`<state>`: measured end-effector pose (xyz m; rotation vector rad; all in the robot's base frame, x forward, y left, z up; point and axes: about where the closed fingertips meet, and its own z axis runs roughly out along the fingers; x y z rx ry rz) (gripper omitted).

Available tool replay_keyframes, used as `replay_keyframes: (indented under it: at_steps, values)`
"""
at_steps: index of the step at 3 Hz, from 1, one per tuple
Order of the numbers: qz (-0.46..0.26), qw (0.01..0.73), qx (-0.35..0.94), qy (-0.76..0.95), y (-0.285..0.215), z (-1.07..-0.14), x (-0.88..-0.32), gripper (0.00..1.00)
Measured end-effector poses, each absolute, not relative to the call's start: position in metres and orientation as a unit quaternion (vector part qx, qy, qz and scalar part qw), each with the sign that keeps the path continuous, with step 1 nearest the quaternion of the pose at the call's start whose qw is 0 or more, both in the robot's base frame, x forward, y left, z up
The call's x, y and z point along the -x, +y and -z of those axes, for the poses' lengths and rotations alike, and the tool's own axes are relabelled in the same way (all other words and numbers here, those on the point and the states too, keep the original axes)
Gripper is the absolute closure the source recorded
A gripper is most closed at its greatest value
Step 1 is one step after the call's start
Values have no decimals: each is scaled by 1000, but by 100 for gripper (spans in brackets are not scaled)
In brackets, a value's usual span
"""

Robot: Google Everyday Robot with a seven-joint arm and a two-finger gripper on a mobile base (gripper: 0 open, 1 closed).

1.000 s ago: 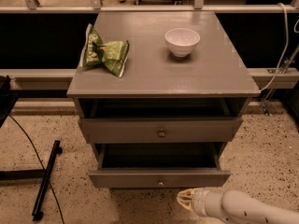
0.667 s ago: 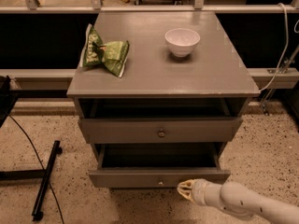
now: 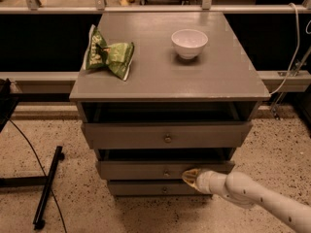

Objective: Close middle drawer

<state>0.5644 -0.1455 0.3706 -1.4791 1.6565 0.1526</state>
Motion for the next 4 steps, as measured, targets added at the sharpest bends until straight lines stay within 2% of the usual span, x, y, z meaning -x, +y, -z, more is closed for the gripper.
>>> replay_keyframes:
  at_steps: [2,4]
  values:
    - [-64,463,597,652,-138,-374,-604,100]
    - [-64,463,597,652,-138,-374,-603,100]
